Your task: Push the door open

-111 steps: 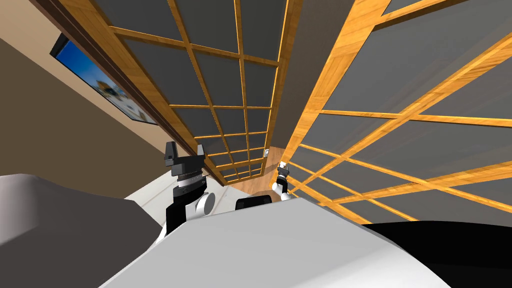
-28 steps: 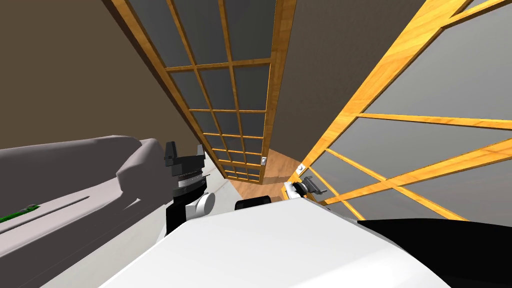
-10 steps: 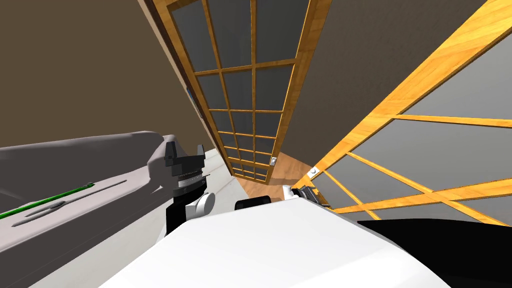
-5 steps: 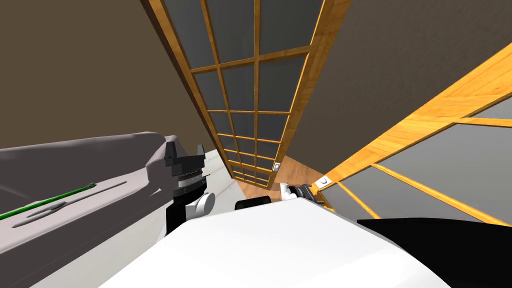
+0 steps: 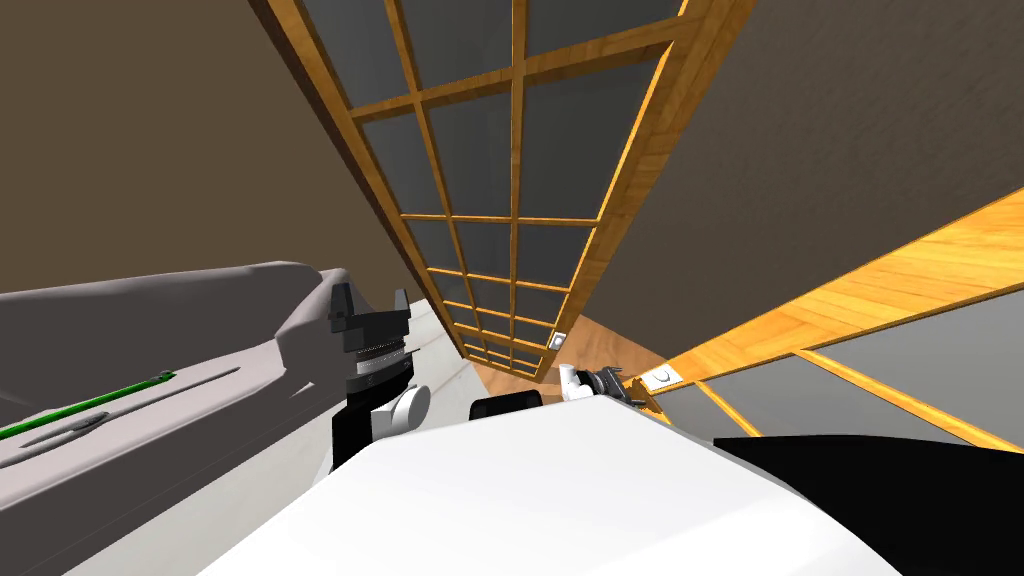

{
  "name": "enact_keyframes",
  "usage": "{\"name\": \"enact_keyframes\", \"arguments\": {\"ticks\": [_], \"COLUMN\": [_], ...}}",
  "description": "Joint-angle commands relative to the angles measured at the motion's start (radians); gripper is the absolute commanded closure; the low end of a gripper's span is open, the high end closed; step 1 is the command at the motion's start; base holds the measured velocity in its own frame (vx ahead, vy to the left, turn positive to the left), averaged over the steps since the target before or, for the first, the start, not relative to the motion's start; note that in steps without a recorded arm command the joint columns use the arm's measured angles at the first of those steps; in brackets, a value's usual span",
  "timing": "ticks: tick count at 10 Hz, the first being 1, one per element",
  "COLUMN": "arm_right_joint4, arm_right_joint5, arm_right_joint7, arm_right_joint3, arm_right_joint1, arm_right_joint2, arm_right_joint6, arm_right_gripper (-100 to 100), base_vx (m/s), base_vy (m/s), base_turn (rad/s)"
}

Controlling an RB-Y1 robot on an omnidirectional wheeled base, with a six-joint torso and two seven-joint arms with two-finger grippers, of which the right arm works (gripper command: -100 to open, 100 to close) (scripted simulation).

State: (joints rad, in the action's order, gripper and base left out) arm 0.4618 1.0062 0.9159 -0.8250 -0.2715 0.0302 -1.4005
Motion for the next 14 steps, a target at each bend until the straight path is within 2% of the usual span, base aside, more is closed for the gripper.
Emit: {"name": "enact_keyframes", "arguments": {"ticks": [1, 3, 6, 7, 8, 9, 10, 12, 14], "arm_right_joint4": [0.002, -0.006, -0.016, -0.016, -0.021, -0.021, -0.023, -0.023, -0.022], "arm_right_joint5": [0.001, 0.004, 0.010, 0.010, 0.016, 0.016, 0.021, 0.027, 0.032], "arm_right_joint7": [-0.005, -0.006, -0.009, -0.009, -0.012, -0.012, -0.015, -0.019, -0.021], "arm_right_joint3": [-0.004, -0.010, -0.021, -0.021, -0.030, -0.030, -0.038, -0.045, -0.050], "arm_right_joint1": [0.018, 0.037, 0.061, 0.061, 0.067, 0.067, 0.066, 0.058, 0.049], "arm_right_joint2": [-0.004, -0.022, -0.065, -0.065, -0.096, -0.096, -0.114, -0.121, -0.120], "arm_right_joint6": [0.001, -0.001, -0.006, -0.006, -0.011, -0.011, -0.016, -0.021, -0.025], "arm_right_gripper": [-100, -100, -100, -100, -100, -100, -100, -100, -100], "base_vx": [-0.248, -0.240, -0.216, -0.114, -0.102, -0.074, 0.015, 0.003, 0.031], "base_vy": [0.027, 0.003, -0.087, -0.066, -0.120, -0.124, -0.195, -0.159, -0.165], "base_turn": [-0.068, -0.034, -0.014, 0.001, 0.038, 0.040, 0.076, 0.068, 0.066]}}
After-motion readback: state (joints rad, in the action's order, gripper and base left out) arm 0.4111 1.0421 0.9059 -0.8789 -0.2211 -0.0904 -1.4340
